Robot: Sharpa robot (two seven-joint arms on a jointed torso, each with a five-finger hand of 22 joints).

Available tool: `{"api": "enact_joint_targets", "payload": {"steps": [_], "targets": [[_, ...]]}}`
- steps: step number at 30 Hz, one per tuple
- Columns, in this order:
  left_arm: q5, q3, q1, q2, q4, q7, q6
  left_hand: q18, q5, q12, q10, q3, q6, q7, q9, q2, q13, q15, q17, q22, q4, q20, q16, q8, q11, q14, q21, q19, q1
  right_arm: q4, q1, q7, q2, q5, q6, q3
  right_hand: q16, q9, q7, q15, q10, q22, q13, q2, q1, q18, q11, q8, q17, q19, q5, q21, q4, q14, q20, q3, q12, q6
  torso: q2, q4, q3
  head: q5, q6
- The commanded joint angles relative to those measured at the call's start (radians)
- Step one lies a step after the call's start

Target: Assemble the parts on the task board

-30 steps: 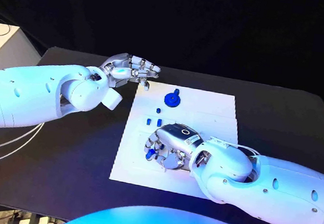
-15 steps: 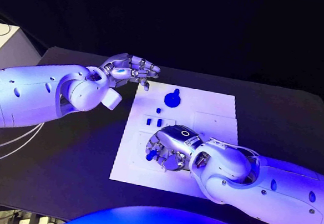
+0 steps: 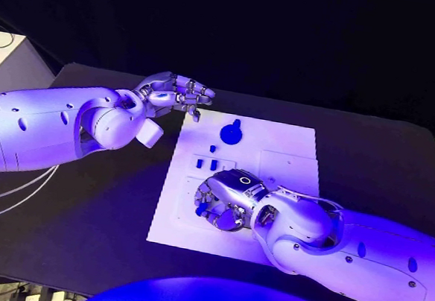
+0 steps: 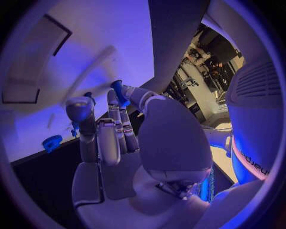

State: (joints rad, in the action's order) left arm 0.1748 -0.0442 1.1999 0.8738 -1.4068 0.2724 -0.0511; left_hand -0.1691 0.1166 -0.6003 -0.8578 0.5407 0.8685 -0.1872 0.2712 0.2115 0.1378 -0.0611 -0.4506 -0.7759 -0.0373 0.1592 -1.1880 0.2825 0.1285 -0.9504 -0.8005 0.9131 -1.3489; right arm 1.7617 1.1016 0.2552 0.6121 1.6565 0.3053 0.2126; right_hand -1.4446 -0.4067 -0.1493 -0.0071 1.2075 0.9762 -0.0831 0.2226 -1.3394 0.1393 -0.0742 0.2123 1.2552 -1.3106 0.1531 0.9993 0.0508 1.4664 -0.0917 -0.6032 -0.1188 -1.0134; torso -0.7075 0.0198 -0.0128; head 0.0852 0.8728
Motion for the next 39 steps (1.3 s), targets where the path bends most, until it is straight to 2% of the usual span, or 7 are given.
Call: {"api": "enact_joint_targets", "payload": {"steps": [1,4,19,29,31,32,39], "targets": [[-0.006,0.001,0.0,-0.001,-0.002,0.004,0.016,-0.014,-0.001,-0.005,0.005,-0.008,-0.006,0.001,-0.001,-0.006,-0.001,-0.001,0.001,0.002,-0.001,-0.001,0.007,0.004,0.001,-0.003,0.006,0.008,-0.001,-0.002,-0.004,-0.027,0.002,-0.003,-0.023,0.003,0.006,0.011,0.003,0.008,-0.024,-0.013,0.005,0.044,0.002,-0.006,-0.01,-0.023,-0.004,0.011,-0.023,-0.018,-0.006,0.038,-0.006,0.02,0.01,0.023,0.0,-0.0004,-0.0002,0.0,0.0],[-0.006,0.001,0.0,-0.001,-0.002,0.004,0.016,-0.014,-0.001,-0.005,0.005,-0.008,-0.006,0.001,-0.001,-0.006,-0.001,-0.001,0.001,0.002,-0.001,-0.001,0.007,0.004,0.001,-0.003,0.006,0.008,-0.001,-0.001,-0.004,-0.037,0.004,-0.008,-0.021,0.004,0.01,0.016,0.002,0.014,-0.065,-0.032,0.01,0.062,0.012,-0.002,-0.015,-0.035,-0.012,0.021,-0.022,-0.042,-0.008,0.035,-0.012,0.051,0.015,0.04,0.0,-0.0005,0.0003,-0.001,0.0],[-0.006,0.001,0.0,-0.001,-0.001,0.0,0.018,-0.014,-0.001,-0.005,0.005,-0.008,-0.006,0.001,-0.001,-0.006,-0.001,-0.001,0.001,0.002,-0.001,-0.001,0.007,0.004,0.001,-0.003,0.006,0.008,-0.001,0.004,-0.004,-0.052,0.01,-0.016,0.016,0.004,0.009,0.02,0.002,0.016,-0.098,-0.049,0.011,0.058,0.008,0.002,-0.018,-0.045,-0.013,0.029,-0.02,-0.064,-0.012,0.035,-0.015,0.086,0.008,0.054,0.0,-0.0008,0.001,-0.003,0.0],[-0.006,0.001,0.0,-0.001,0.0,-0.006,0.021,-0.014,-0.001,-0.004,0.009,-0.01,-0.007,0.001,-0.001,-0.006,-0.002,-0.002,0.002,0.003,-0.001,-0.001,0.007,0.005,0.002,-0.002,0.008,0.008,-0.001,0.004,-0.004,-0.013,0.024,-0.016,0.152,0.004,0.024,0.031,-0.008,0.021,-0.14,-0.093,0.012,0.044,-0.006,0.011,-0.024,-0.07,-0.045,0.05,0.001,-0.118,-0.007,0.024,-0.02,0.121,-0.016,0.091,0.0,-0.0003,0.0013,-0.01,0.0],[-0.006,0.001,0.0,-0.001,0.0,-0.006,0.022,-0.014,-0.001,-0.004,0.009,-0.01,-0.007,0.001,-0.001,-0.006,-0.002,-0.002,0.002,0.003,-0.001,-0.001,0.007,0.005,0.002,-0.002,0.008,0.008,-0.001,0.003,-0.004,-0.006,0.027,-0.018,0.178,0.004,0.036,0.037,-0.016,0.025,-0.161,-0.119,0.012,0.039,-0.013,0.017,-0.028,-0.084,-0.069,0.065,0.004,-0.149,-0.004,0.016,-0.022,0.145,-0.028,0.117,0.0,-0.0003,0.001,-0.011,0.0],[-0.006,0.001,0.0,-0.001,0.0,-0.006,0.022,-0.014,-0.001,-0.004,0.009,-0.01,-0.007,0.001,-0.001,-0.006,-0.002,-0.002,0.002,0.003,-0.001,-0.001,0.007,0.005,0.002,-0.002,0.008,0.008,-0.001,0.003,-0.004,-0.005,0.029,-0.021,0.188,0.004,0.056,0.049,-0.03,0.034,-0.203,-0.157,0.011,0.024,-0.032,0.023,-0.038,-0.109,-0.108,0.086,0.006,-0.196,0.003,0.001,-0.03,0.207,-0.044,0.161,0.0,-0.0004,0.0011,-0.011,0.0],[-0.006,0.001,0.0,-0.002,0.001,-0.008,0.024,-0.014,-0.001,-0.004,0.009,-0.01,-0.007,0.001,-0.001,-0.006,-0.002,-0.002,0.002,0.003,-0.001,-0.001,0.007,0.005,0.002,-0.002,0.008,0.008,-0.001,0.016,-0.003,-0.026,0.049,-0.051,0.238,0.004,0.103,0.072,-0.031,0.038,-0.304,-0.252,0.011,-0.018,-0.131,0.041,-0.044,-0.128,-0.203,0.124,0.014,-0.322,0.074,-0.031,-0.036,0.416,-0.127,0.204,0.001,-0.0001,0.0018,-0.019,0.0]]}}
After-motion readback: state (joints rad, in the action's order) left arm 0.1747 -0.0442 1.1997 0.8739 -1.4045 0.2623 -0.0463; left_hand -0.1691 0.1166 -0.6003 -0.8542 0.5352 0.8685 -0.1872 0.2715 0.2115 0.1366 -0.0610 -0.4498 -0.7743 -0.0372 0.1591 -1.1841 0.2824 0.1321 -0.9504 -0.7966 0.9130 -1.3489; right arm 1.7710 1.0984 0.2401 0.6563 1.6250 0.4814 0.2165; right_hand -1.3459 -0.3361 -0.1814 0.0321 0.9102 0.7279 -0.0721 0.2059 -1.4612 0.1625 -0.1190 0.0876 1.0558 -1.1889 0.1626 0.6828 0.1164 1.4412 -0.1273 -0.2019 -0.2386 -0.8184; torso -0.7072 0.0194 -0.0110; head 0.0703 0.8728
